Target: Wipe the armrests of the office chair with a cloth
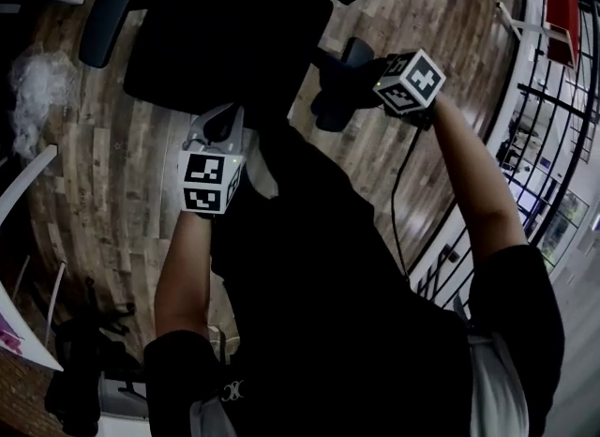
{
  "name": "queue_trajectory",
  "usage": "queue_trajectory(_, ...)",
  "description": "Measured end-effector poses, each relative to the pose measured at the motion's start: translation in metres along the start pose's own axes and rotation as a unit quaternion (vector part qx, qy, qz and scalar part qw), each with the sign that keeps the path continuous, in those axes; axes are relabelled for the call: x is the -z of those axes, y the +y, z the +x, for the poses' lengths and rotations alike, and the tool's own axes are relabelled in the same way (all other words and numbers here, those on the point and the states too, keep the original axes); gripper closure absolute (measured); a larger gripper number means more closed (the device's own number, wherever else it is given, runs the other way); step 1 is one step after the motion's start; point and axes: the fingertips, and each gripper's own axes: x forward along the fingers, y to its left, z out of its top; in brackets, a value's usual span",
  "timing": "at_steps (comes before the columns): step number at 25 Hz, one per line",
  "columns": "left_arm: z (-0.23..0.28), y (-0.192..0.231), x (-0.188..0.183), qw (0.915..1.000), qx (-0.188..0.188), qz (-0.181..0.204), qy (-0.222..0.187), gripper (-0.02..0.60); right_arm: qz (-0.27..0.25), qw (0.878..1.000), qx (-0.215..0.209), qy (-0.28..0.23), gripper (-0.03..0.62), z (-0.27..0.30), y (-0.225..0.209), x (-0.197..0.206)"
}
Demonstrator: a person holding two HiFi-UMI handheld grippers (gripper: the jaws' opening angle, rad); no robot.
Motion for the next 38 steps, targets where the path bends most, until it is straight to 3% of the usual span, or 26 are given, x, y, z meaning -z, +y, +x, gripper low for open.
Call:
queue_trajectory(3,-0.005,0.017,0.006,0.9999,-0.013,-0.001,-0.004,0.575,-0.12,0.988,-0.004,0.094,0.545,-0.019,-0.02,-0.032)
queue_trajectory(7,-0.008,0.04,0.016,0.9987,-0.045,-0.02,-0.012,0.575,-0.206,0.953,-0.04,0.218,0.545,-0.018,-0.042,-0.069)
queue_trajectory(13,-0.001,0.034,0.042,0.9952,-0.069,-0.068,-0.01,0.575,-0.213,0.897,-0.09,0.375,0.545,0.015,-0.057,-0.051)
queue_trajectory(19,-0.001,0.005,0.052,0.9922,-0.091,-0.086,0.001,0.575,-0.202,0.821,-0.136,0.516,0.545,0.05,-0.067,-0.021)
queue_trajectory(22,0.002,0.001,0.056,0.9915,-0.093,-0.09,0.009,0.575,-0.191,0.785,-0.16,0.567,0.545,0.062,-0.07,-0.007)
queue_trajectory(26,0.004,0.009,0.07,0.9893,-0.094,-0.111,0.014,0.575,-0.178,0.751,-0.186,0.608,0.546,0.07,-0.073,0.012)
queue_trajectory(33,0.016,0.012,0.072,0.9886,-0.095,-0.115,0.017,0.575,-0.169,0.731,-0.196,0.632,0.546,0.088,-0.089,0.031)
queue_trajectory(35,0.018,0.011,0.072,0.9885,-0.094,-0.117,0.017,0.575,-0.167,0.735,-0.19,0.629,0.546,0.095,-0.094,0.036)
queue_trajectory(38,0.021,0.013,0.073,0.9885,-0.094,-0.116,0.019,0.575,-0.16,0.754,-0.179,0.612,0.546,0.11,-0.103,0.036)
